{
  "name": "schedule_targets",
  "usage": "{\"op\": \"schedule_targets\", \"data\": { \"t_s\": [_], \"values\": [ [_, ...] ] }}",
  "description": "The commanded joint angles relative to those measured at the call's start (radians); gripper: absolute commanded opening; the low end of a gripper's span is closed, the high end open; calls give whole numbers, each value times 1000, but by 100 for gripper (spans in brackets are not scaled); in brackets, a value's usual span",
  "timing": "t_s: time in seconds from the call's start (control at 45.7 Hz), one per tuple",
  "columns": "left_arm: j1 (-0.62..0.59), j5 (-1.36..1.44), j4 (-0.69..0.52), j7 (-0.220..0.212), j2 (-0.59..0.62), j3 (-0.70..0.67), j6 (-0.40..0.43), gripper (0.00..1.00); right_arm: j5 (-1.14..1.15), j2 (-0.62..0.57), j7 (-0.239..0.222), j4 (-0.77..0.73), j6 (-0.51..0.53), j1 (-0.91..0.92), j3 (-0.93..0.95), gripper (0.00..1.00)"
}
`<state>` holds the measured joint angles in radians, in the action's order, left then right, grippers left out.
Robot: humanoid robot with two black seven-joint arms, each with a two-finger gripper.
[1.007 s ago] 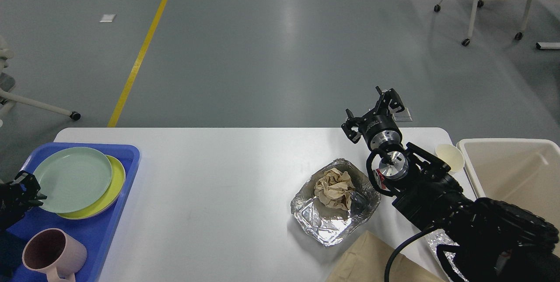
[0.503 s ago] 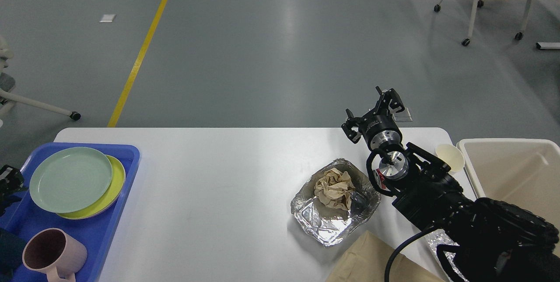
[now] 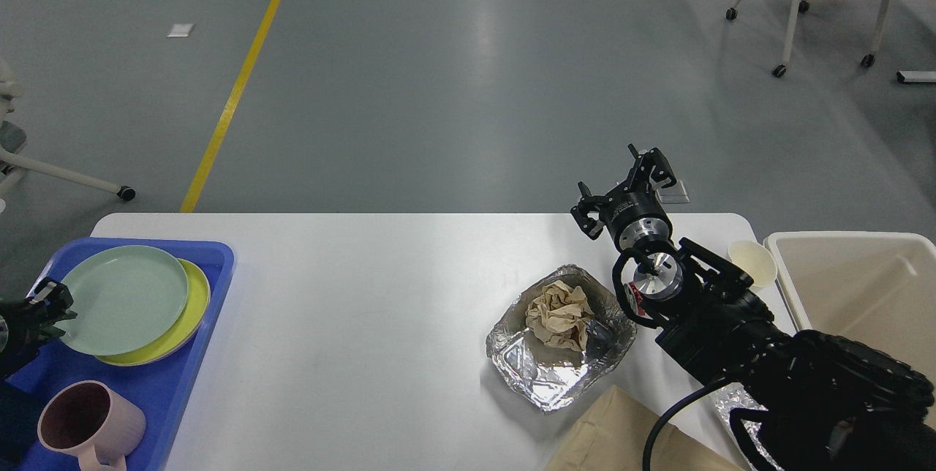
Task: Tidy desktop
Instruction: 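Lower the green plate onto the yellow plate in the tray, then release the green plate and lift the left gripper away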
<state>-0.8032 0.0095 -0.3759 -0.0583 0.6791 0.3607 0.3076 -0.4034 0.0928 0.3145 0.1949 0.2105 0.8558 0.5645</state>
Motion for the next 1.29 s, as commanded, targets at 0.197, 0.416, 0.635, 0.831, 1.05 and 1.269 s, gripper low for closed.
{"op": "schedule_targets", "data": {
  "t_s": [0.197,0.416,0.635,0.831,1.05,1.269],
  "values": [
    [9,79,0,9,-4,1,-34,28,0,1,0,0,0,0,0,100],
    [7,79,2,9,2,1,-41,28,0,-1,0,0,0,0,0,100],
    [5,79,2,9,8,1,-33,28,0,1,0,0,0,0,0,100],
    [9,79,5,9,11,3,-31,28,0,1,0,0,0,0,0,100],
    [18,81,3,8,4,3,-48,28,0,1,0,0,0,0,0,100],
    [15,81,2,8,-21,0,-96,28,0,-1,0,0,0,0,0,100]
  ]
}}
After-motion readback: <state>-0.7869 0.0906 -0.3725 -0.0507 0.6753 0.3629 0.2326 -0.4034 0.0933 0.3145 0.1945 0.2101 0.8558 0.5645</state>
